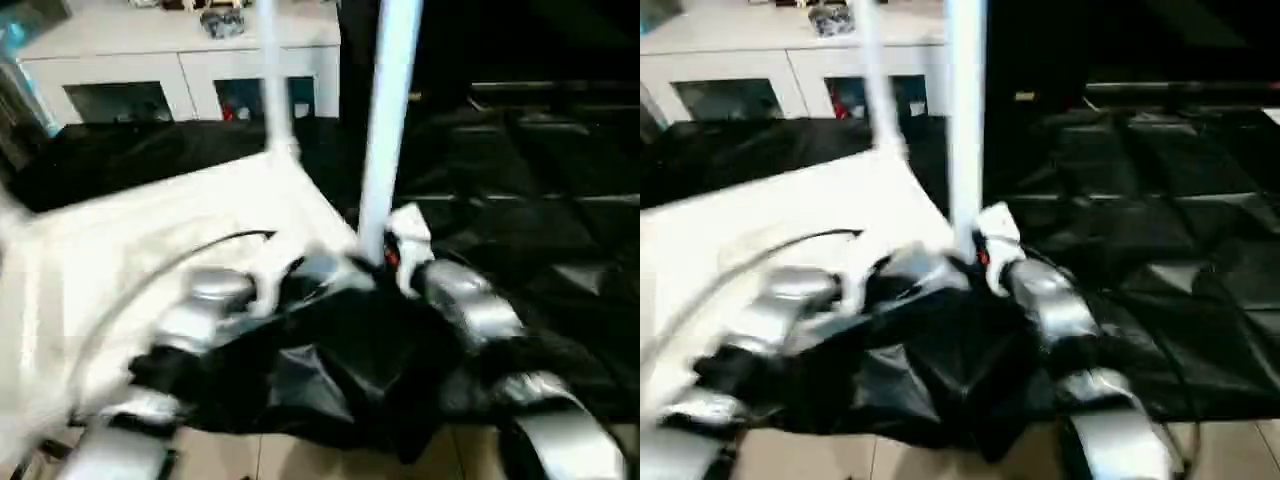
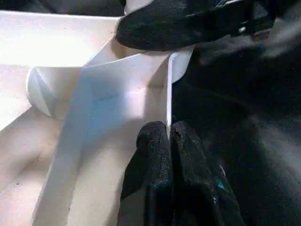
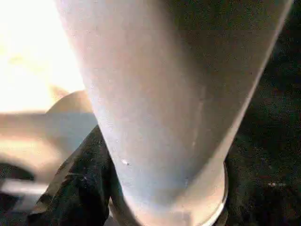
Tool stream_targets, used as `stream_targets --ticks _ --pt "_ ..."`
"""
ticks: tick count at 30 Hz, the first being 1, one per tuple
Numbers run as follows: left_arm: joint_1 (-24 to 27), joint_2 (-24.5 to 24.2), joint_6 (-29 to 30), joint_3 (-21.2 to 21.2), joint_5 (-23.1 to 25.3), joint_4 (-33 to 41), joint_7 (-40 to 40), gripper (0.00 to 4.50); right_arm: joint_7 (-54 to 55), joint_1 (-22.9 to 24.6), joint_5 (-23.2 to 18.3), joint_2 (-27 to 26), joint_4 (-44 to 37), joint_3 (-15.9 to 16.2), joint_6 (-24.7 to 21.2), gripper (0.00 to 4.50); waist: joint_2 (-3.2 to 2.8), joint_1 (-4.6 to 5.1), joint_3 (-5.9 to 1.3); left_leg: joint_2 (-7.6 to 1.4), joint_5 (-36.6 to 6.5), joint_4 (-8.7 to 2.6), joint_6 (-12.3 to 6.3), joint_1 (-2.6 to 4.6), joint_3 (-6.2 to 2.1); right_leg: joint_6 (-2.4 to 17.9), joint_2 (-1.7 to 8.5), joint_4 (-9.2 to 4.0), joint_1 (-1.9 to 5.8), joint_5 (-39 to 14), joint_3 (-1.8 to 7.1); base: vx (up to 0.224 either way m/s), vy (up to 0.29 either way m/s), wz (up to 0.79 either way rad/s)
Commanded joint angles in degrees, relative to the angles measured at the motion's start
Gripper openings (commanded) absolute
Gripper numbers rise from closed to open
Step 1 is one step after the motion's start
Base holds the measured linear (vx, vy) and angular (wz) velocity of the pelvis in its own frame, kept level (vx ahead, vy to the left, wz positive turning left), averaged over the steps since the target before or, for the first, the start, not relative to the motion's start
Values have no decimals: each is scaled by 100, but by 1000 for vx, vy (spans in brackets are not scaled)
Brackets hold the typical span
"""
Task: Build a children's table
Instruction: Rotate leg to tighten
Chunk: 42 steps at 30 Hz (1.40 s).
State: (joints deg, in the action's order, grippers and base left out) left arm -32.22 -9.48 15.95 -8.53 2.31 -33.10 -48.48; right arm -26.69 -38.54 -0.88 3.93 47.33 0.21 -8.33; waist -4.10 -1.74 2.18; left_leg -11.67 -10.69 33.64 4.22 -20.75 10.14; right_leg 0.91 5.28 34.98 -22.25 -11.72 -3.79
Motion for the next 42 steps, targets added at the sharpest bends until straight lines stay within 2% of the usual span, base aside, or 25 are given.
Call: stream_targets --ticks 1,2,3,6,9,13,15,17,19,22,24,27,28,30,32,39,42 --pt "-78 366 1 -63 -174 132 182 0 -51 74 -40 -473 309 239 -99 267 98 -17 -305 -90 -1212 -416 -184 13 -31 1153 272 -465 236 -1159 210 0 0 0" --pt "-64 390 5 -87 -191 168 155 0 -141 76 -58 -496 299 239 -99 267 94 -23 -313 -90 -1127 -408 -230 4 -27 1169 273 -457 242 -1059 209 0 0 0" --pt "-47 399 -8 -135 -205 209 79 0 -293 83 -126 -513 255 213 -122 322 90 -35 -318 -88 -1010 -395 -315 -6 -20 1198 268 -449 248 -921 202 0 0 0" --pt "-31 370 -78 -213 -185 246 -71 0 -514 77 -167 -486 213 218 -125 357 86 -45 -317 -95 -905 -388 -420 -19 -18 1263 270 -433 258 -771 191 0 0 0" --pt "18 237 -197 -304 -166 320 -362 0 -881 68 -98 -335 171 374 68 381 85 -49 -318 -103 -972 -389 -409 -19 -20 1273 278 -436 264 -842 189 0 0 0" --pt "127 -43 -319 -482 -257 483 -938 0 -1584 166 -37 -22 -92 630 222 386 76 -50 -349 -103 -782 -357 -500 -41 -19 1348 272 -384 293 -430 184 0 0 0" --pt "181 -282 -358 -584 -318 591 -1425 0 -2261 291 -55 292 -388 805 300 386 64 -84 -383 -106 -489 -308 -665 -46 -7 1478 248 -310 296 162 172 0 0 0" --pt "194 -371 -328 -611 -348 635 -1605 0 -2506 331 -81 408 -503 849 310 386 66 -90 -370 -108 -484 -301 -766 -54 5 1538 240 -302 276 316 166 0 0 0" --pt "183 -577 -332 -652 -379 667 -1972 0 -3267 450 -161 738 -821 995 314 386 68 -119 -349 -121 -704 -317 -740 -35 1 1536 234 -332 270 4 158 0 0 0" --pt "145 -680 -356 -660 -384 636 -2127 0 -3723 509 -229 934 -996 1087 275 386 62 -152 -341 -137 -866 -333 -642 -18 3 1520 243 -343 253 -236 177 0 0 0" --pt "119 -798 -365 -675 -408 617 -2324 0 -4136 569 -329 1098 -1211 1198 121 361 57 -171 -335 -138 -910 -341 -579 -11 0 1513 249 -351 250 -325 180 0 0 0" --pt "103 -889 -370 -695 -431 593 -2470 0 -4439 625 -401 1209 -1404 1283 -13 342 49 -188 -340 -138 -891 -340 -571 -10 -4 1486 243 -341 256 -283 187 0 0 0" --pt "79 -939 -377 -702 -446 563 -2559 0 -4598 664 -447 1250 -1528 1313 -115 322 62 -193 -343 -132 -860 -337 -566 -12 -2 1498 241 -339 256 -218 186 0 0 0" --pt "64 -960 -357 -702 -476 558 -2617 0 -4656 710 -478 1253 -1622 1333 -188 322 59 -204 -346 -134 -826 -334 -565 -13 -2 1504 250 -335 252 -203 186 0 0 0" --pt "63 -962 -344 -703 -486 561 -2633 0 -4662 724 -480 1250 -1643 1340 -198 291 64 -209 -348 -133 -833 -335 -548 -13 -2 1498 250 -337 252 -243 185 0 0 0" --pt "77 -825 -296 -575 -497 514 -2324 0 -4345 881 -422 1094 -1726 1332 -291 271 77 -209 -348 -126 -745 -328 -519 -17 2 1465 251 -337 251 -247 188 0 0 0" --pt "13 -615 -198 -391 -401 401 -1613 0 -3109 753 -190 675 -1204 1055 -237 269 92 -163 -317 -117 -921 -362 -361 -18 -9 1380 266 -378 236 -684 192 0 0 0"
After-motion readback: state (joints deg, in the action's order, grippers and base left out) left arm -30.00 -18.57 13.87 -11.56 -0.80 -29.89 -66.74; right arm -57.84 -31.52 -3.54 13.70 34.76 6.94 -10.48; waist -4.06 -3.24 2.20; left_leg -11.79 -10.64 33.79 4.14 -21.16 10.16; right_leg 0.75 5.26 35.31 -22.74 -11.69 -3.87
